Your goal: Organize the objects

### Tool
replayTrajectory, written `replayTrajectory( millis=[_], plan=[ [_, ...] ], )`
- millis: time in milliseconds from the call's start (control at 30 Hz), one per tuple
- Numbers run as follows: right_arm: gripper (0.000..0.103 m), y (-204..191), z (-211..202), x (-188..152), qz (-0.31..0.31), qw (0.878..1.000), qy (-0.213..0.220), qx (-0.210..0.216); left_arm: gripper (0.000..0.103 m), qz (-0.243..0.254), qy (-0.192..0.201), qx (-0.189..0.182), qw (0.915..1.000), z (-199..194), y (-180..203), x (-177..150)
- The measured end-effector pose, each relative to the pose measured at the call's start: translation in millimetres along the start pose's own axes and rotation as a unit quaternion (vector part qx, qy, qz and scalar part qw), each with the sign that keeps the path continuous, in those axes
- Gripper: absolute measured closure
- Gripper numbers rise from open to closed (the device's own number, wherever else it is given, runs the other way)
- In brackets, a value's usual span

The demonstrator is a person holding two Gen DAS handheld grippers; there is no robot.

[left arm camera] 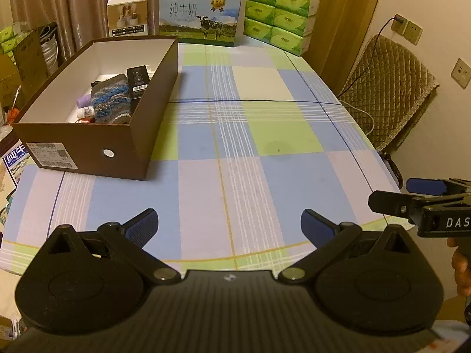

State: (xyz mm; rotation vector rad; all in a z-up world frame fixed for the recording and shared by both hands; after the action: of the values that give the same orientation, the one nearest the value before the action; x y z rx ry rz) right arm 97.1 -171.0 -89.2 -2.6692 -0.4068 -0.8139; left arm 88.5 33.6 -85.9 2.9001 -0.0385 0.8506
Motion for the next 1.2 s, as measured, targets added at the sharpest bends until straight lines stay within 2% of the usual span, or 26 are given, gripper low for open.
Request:
replayTrajectory(
  millis=[1200],
  plan=[
    [0.002,4.7,3.0,0.9,-0.002,1.000,-0.004,0.006,0.001,-0.005,0.001,0.004,1.0000,1.6,6.5,3.4]
  ],
)
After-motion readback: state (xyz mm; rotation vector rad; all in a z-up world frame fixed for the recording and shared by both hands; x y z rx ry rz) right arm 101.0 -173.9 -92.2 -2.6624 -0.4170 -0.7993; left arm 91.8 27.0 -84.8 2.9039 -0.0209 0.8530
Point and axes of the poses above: each gripper's, at about its wrist camera, not at the fingertips, and z roughly the way its jaws point, y to its right, x to its top, the point moved 9 cm from there along z, roughly the way its jaws point, and after that the axes turned 6 degrees about -y, right-handed, at the moved point
